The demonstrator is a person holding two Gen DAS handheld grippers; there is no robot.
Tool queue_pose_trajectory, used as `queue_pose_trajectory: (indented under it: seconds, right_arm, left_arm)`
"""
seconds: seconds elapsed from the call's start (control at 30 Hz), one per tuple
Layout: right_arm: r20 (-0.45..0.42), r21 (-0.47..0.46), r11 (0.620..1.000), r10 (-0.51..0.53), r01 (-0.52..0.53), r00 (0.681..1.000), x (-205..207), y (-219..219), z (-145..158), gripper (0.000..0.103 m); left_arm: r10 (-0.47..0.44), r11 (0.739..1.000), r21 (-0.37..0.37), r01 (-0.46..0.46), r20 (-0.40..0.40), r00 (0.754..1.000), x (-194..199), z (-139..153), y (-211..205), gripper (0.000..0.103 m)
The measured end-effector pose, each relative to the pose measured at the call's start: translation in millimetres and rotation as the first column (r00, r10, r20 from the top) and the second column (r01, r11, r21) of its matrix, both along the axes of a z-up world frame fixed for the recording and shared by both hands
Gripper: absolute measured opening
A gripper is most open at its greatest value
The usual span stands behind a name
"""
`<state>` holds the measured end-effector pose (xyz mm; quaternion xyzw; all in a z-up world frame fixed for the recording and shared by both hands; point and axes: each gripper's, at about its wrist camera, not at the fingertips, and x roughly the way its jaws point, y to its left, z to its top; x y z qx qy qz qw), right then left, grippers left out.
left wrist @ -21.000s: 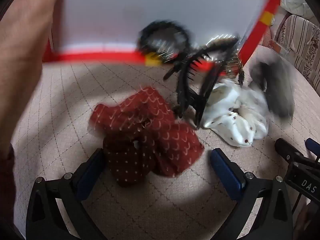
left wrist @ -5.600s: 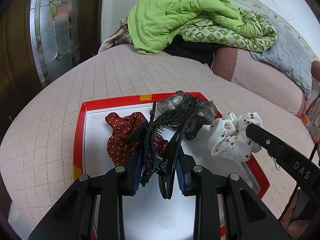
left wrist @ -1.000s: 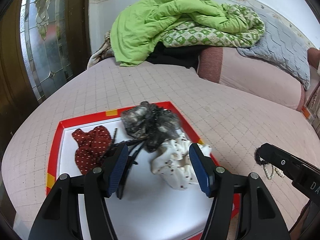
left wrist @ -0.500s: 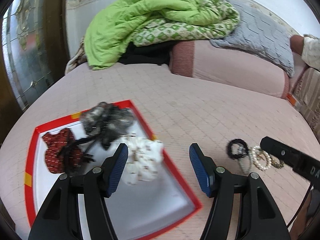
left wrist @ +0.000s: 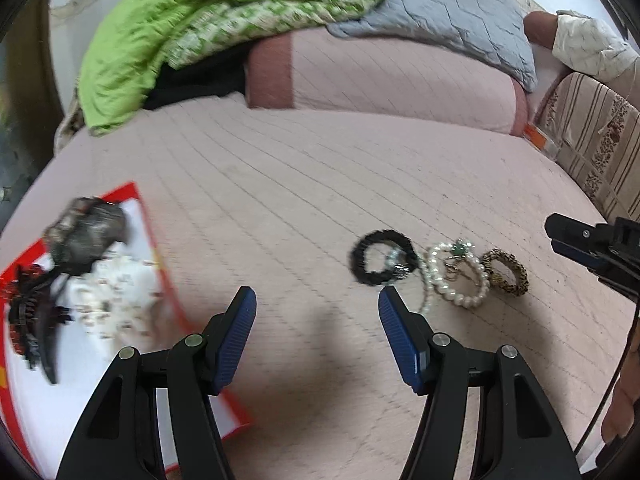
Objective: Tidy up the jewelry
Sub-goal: 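Lift both open tools away from the tray toward the bracelets, then grasp the black scrunchie bracelet with the left tool while the right grasps the gold-beaded bracelet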
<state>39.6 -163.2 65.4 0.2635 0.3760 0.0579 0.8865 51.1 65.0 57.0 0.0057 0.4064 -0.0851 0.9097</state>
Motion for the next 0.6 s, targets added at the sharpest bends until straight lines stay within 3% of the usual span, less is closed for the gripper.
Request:
queue_pose_trajectory:
  seconds: [0.17,0.3,0.4,0.5,0.53,0.6]
  right_arm:
    - [-0.007,0.013,1.0,-0.023,0.023,1.0,-4.5,-14.8,-2.1,0.035]
    - [-0.015,0.008,0.999,-0.041,0.041,0.999,-4.0,-24.4,-5.3,0.036]
    - [-0.035,0.006,0.998,-0.056,0.056,0.998,-1.6,-31.8,-9.9,0.036]
    - [-0.059,-0.002,0.997,-0.073,0.073,0.996,1.3,-38.2,-15.6,0.036]
    - [-0.067,-0.003,0.997,-0.079,0.079,0.995,2.5,-40.4,-17.5,0.036]
    - [-0.087,-0.021,0.996,-0.084,0.082,0.993,5.2,-41.9,-21.4,0.036]
  left_arm:
    - [-0.004,0.999,-0.043,0.002,-0.057,0.998,28.6,-13.0,-14.0,0.063]
    - [0.04,0.997,-0.055,-0.047,-0.122,0.992,52.9,-28.6,-16.5,0.063]
    - [0.063,0.996,-0.058,-0.071,-0.135,0.989,60.9,-36.2,-17.2,0.063]
    - [0.07,0.997,-0.014,-0.072,-0.106,0.992,66.3,-40.2,-23.9,0.063]
    - [0.066,0.998,0.016,-0.065,-0.094,0.993,67.0,-41.6,-28.5,0.061]
    - [0.046,0.998,0.045,-0.042,-0.08,0.996,66.0,-42.3,-35.3,0.046]
